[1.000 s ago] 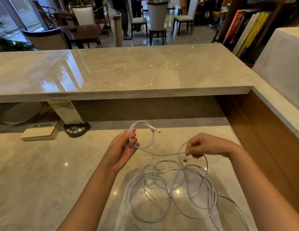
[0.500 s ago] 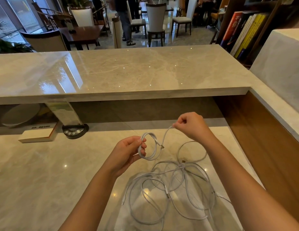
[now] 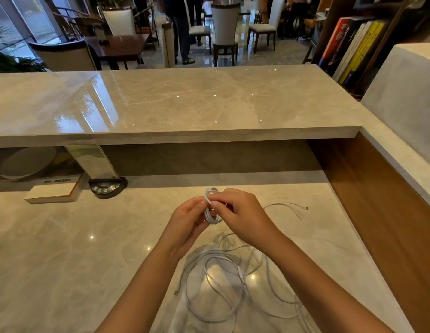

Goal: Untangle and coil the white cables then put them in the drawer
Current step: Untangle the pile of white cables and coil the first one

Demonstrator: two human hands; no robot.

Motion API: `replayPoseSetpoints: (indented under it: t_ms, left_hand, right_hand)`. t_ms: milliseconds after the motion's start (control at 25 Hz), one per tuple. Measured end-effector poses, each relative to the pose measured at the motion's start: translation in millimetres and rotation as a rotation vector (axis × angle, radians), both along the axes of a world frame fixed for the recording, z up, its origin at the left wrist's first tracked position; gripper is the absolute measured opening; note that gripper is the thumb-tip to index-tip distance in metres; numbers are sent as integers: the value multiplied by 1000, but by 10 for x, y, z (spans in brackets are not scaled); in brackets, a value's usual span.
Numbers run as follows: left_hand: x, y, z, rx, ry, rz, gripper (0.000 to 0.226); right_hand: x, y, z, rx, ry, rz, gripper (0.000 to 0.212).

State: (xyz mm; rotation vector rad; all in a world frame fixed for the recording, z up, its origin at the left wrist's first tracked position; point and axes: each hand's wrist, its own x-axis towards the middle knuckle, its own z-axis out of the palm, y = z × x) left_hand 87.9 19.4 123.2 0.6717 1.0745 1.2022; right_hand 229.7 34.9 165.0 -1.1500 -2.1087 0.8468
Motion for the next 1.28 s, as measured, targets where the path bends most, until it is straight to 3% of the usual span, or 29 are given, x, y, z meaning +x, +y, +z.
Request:
replayPoseSetpoints:
  t_ms: [120,280,400,480,600,680,760,800,920,1000,1080,1160,1280]
  left_hand:
    - [14,-19,-19,-36,-37,-20,20]
    - [22,-10,-21,-31,-191,-39,26]
    - [26,-1,10,-44,-270,-9,26]
    - [37,0,10,-50,-273,9,25]
    - [56,-12,-9,-76,-291,63,22]
    - [88,-43,-42,-94,-288,78,23]
    - [102,-76,-112,-102,-333,99,25]
    - [90,-82,-149,-111,-394,121,23]
    - [-14,-73,-187,-133,-578,129,10]
    - [-52,-88,-184,-101,-604,26,35]
    - [-34,-111,-157,-72,-567,-62,39]
    - [-6,-119,-139,-67,-542,-114,38]
    - [-30,-124,-147,-90,-498,-137,38]
  right_hand:
    - [48,46,-136,9,116,-198,22]
    - [38,9,-264,122,99,-143,24]
    - [47,-55,-327,348,-129,-150,37]
    - [31,-105,-316,341,-299,-122,46]
    - [0,-153,-353,304,-361,-54,38]
    - [55,-162,-457,399,-422,5,48]
    - [146,-145,-509,313,-311,103,45]
    - [184,-147,-514,236,-163,113,41]
    - [313,1,-470,22,236,-193,31]
    - [372,174,-355,-255,227,-239,35]
    - [372,262,-259,-444,203,-131,39]
    - [354,278,-182,-392,146,-94,31]
    - [390,279,-128,-194,-130,36,14]
